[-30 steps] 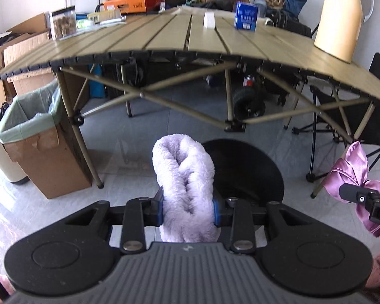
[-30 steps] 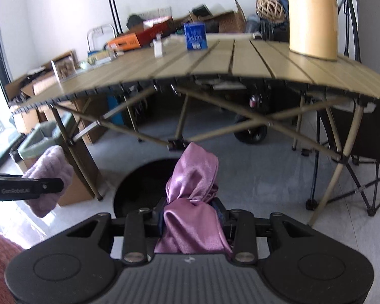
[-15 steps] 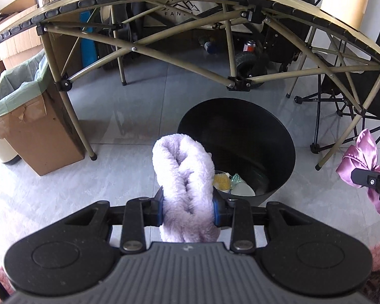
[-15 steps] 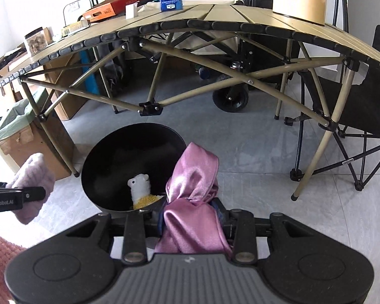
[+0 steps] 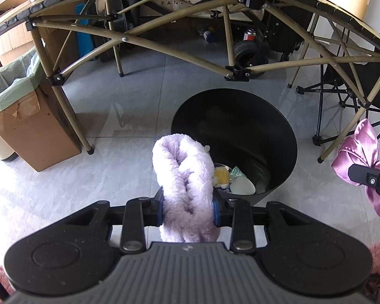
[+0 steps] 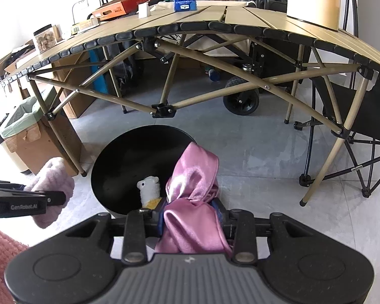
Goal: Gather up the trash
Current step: 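Carry the headband and pink bow down over the black bin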
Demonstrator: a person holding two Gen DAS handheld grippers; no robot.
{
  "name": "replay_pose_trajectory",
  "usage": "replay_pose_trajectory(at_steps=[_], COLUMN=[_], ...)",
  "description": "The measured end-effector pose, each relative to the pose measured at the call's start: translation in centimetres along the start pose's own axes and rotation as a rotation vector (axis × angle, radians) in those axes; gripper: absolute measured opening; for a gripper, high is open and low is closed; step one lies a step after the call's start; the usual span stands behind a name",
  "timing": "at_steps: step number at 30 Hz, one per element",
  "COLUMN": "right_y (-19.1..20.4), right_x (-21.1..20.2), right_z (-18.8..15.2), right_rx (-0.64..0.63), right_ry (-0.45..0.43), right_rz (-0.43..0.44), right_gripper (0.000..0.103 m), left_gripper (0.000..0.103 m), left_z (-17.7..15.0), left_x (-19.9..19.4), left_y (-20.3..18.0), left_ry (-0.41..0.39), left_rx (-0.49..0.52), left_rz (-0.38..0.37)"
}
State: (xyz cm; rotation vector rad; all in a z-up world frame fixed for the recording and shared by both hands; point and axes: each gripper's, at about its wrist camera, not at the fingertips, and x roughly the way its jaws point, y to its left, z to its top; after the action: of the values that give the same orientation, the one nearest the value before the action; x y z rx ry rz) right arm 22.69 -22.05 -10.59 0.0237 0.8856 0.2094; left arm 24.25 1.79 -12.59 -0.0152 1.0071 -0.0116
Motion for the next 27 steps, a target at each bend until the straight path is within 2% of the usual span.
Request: replay_pose_trajectory(at_steps=[17, 27], right_y=[-1.9, -3.2], right_x=[0.5, 0.9], right_z=[-0.4, -0.6], right_rx=[0.048, 0.083], right_ry=[0.012, 0.019], right_rz=[-0.069, -0.105], right_gripper=[0.034, 0.034], left_gripper=[0.034, 0.034], left_z=[3.0, 5.6], left_x=[1.4, 2.6], left_y=[-4.0, -6.1], left_ry=[0.03, 0.051], left_rx=[0.06, 0.057], left_rz=[-0.031, -0.049])
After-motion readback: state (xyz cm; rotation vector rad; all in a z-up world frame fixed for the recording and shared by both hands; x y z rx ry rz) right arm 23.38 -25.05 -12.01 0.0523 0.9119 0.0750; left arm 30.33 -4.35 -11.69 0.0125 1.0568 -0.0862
